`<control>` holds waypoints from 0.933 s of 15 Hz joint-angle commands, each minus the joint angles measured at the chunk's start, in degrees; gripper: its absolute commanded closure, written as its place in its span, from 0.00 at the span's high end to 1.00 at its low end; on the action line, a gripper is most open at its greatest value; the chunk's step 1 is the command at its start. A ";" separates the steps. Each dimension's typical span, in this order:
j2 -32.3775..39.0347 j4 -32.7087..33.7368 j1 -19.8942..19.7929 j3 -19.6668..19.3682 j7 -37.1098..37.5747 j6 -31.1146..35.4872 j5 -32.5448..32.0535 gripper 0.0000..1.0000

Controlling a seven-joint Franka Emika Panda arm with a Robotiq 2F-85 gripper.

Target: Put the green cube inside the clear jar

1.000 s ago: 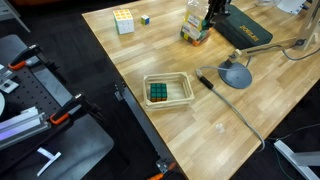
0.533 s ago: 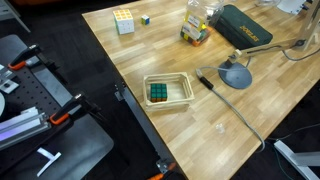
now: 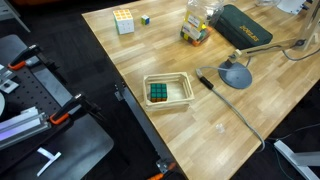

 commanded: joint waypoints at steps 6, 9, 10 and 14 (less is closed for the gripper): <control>7.12 8.55 0.43 -1.01 0.40 -0.59 -3.92 0.07; 9.35 11.13 0.54 -1.59 1.44 -1.62 -5.21 0.60; 9.89 11.63 0.61 -1.92 1.93 -1.60 -5.64 0.66; 8.91 9.90 -0.01 -2.17 2.71 -1.44 -5.60 0.94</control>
